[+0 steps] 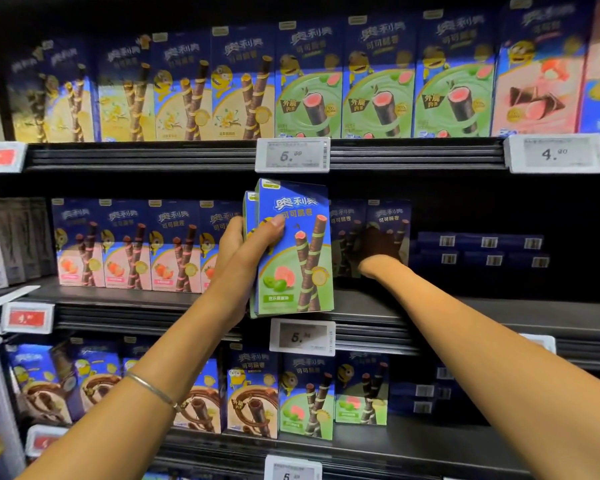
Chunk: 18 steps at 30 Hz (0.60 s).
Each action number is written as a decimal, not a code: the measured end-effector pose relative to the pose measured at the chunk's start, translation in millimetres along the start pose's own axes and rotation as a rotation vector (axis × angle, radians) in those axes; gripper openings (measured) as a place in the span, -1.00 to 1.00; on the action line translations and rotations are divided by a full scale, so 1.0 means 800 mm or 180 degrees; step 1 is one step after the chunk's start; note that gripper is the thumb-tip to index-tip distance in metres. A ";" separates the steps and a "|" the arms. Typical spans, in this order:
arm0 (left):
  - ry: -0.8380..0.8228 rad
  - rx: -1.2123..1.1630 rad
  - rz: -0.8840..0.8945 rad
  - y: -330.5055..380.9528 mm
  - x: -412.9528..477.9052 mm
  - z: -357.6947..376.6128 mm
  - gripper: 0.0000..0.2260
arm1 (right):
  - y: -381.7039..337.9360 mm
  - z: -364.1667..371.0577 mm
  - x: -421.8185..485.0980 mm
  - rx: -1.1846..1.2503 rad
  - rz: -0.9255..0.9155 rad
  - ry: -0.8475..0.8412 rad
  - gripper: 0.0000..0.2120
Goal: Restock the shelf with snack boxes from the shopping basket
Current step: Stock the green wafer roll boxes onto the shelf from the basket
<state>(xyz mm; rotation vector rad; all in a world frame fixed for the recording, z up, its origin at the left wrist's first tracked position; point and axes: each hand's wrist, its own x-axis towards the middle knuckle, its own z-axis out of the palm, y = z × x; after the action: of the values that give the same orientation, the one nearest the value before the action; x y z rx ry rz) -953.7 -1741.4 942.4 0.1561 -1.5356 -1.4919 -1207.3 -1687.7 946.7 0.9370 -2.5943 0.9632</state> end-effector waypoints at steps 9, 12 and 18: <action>-0.0021 -0.0088 0.0023 0.000 -0.001 -0.001 -0.23 | -0.011 -0.004 -0.009 0.0184 0.0020 0.0194 -0.61; -0.0033 -0.0095 0.0022 0.000 -0.002 -0.001 -0.25 | -0.012 -0.007 -0.014 0.0191 -0.0021 0.0183 -0.65; -0.0043 -0.0127 -0.0008 0.001 -0.004 0.002 -0.42 | -0.004 -0.010 -0.009 -0.0109 -0.0108 -0.0050 -0.56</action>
<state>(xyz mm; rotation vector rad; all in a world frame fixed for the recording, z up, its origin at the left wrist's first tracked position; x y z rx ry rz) -953.1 -1738.1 941.8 0.1247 -1.5159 -1.5273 -1199.8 -1680.5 951.1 0.9803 -2.5905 0.9035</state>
